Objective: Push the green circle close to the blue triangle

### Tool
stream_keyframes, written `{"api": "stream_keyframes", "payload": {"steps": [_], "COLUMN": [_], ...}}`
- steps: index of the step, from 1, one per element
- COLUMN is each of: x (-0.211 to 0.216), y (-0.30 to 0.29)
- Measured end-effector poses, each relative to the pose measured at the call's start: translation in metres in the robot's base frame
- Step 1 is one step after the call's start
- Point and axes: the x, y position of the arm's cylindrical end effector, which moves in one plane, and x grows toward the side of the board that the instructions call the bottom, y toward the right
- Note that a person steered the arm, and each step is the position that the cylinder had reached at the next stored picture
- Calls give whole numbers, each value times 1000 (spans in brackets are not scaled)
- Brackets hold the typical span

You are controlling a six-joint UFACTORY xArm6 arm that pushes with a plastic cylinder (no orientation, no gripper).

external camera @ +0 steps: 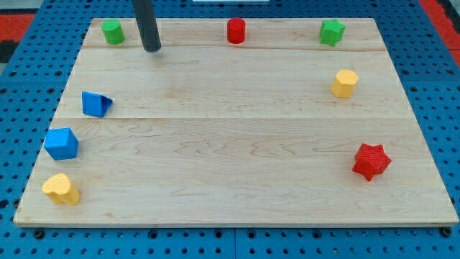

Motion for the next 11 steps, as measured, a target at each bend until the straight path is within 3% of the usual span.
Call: {"api": "stream_keyframes", "payload": {"steps": [1,2,3,4,5,6,8,9,11], "x": [-43,-30,13,-13,-32,-2,67,39,61], "y": [-39,-89,-91,-90,-134,-154,-82,-83,-18]}}
